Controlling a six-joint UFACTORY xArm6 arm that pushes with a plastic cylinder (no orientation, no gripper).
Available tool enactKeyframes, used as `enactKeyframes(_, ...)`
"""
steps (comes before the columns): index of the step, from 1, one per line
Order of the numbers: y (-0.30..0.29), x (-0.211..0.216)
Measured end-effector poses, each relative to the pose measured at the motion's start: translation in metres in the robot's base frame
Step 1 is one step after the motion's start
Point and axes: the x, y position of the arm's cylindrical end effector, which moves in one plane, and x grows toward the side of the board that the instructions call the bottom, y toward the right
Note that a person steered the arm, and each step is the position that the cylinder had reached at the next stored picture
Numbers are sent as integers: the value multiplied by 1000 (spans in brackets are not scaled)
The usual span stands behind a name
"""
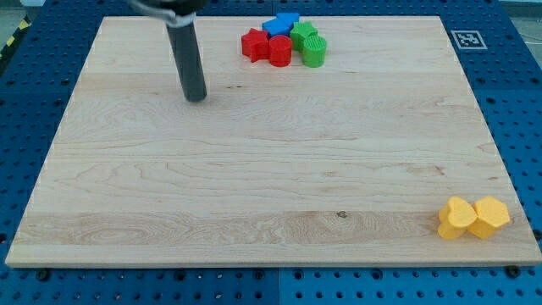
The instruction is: Move the yellow hexagon towards the top right corner
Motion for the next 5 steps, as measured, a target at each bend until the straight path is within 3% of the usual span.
enactKeyframes(2,13,4)
enactKeyframes(5,244,10)
